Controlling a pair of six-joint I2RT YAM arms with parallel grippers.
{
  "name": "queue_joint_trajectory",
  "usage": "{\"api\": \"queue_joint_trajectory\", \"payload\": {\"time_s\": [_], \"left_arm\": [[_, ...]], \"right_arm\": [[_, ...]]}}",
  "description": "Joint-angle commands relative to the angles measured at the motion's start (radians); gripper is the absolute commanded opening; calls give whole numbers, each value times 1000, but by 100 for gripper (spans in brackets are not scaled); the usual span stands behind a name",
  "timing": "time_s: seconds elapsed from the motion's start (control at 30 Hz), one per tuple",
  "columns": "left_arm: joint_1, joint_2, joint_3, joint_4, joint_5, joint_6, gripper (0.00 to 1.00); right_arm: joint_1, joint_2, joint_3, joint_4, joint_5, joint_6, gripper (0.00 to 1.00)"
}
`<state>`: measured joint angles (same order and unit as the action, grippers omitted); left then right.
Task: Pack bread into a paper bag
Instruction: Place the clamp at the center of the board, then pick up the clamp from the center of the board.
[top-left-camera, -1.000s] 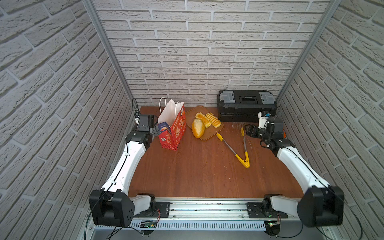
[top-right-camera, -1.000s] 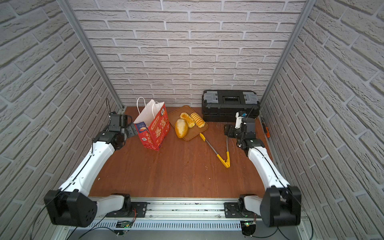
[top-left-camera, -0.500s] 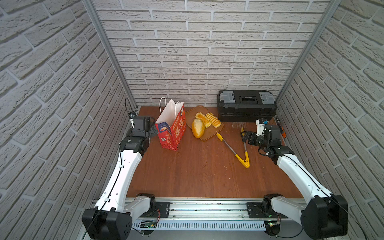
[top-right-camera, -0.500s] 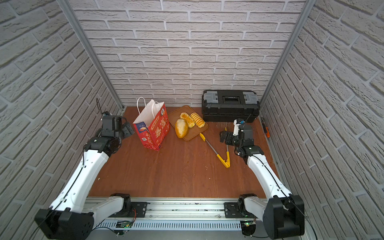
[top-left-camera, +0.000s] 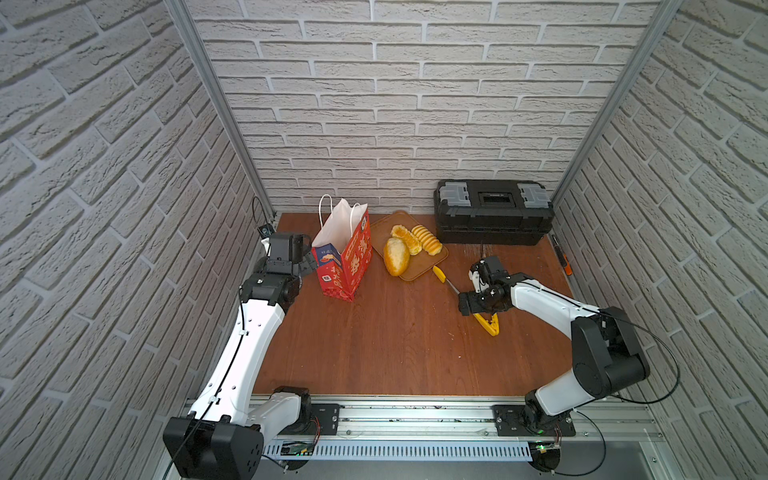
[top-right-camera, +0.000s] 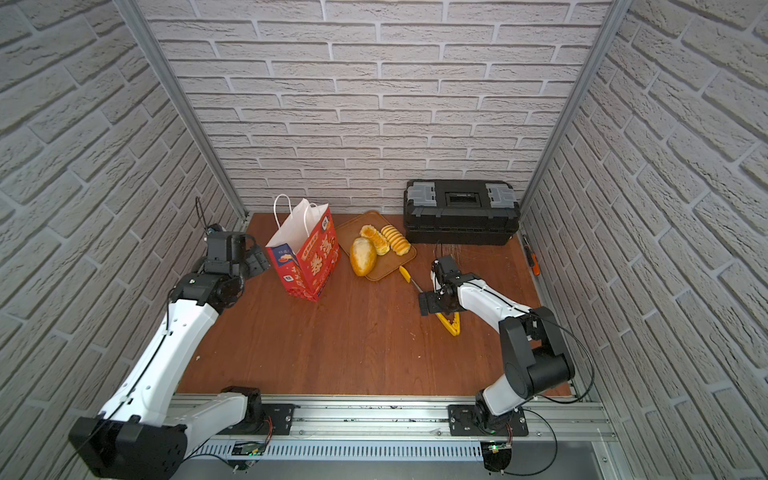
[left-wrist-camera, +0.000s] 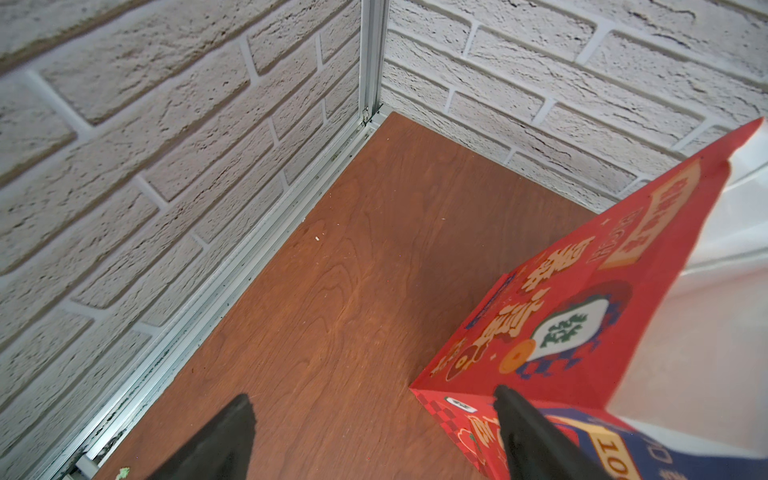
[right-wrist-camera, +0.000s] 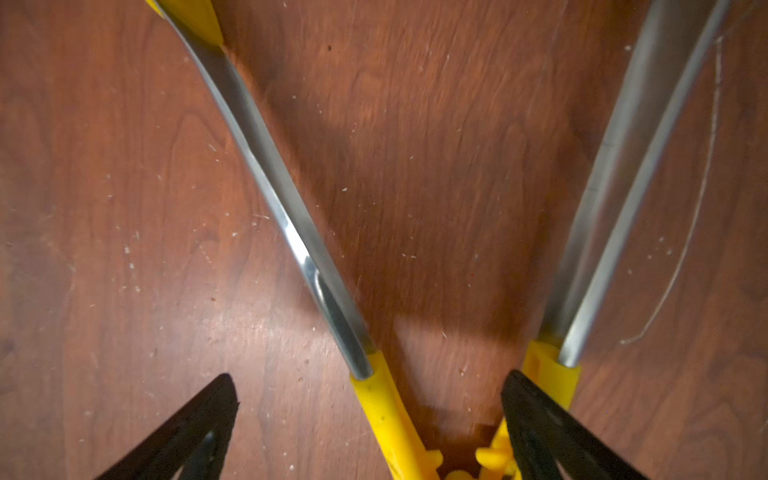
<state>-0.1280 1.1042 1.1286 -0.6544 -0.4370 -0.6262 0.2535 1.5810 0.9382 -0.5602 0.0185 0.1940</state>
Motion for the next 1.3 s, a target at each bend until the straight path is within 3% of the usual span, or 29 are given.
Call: {"api": "queue_joint_trajectory", "payload": {"time_s": [0.0, 0.13, 0.33, 0.63, 1.27], "left_arm": [[-6, 8, 23, 2, -16, -6, 92], [-6, 18, 18, 7, -20, -7, 92], [-7, 46, 30, 8, -16, 0, 92], [-7, 51, 35, 4, -19, 6, 93], [-5, 72, 30, 12, -26, 6, 93]], "right_arm": [[4, -9, 44, -47, 96, -25, 100], [21, -43, 72, -90, 201, -43, 100], [20, -30, 83, -93, 234, -46, 100], [9, 85, 103, -60, 124, -31, 100], [-43, 114, 94, -34, 62, -25, 100]]}}
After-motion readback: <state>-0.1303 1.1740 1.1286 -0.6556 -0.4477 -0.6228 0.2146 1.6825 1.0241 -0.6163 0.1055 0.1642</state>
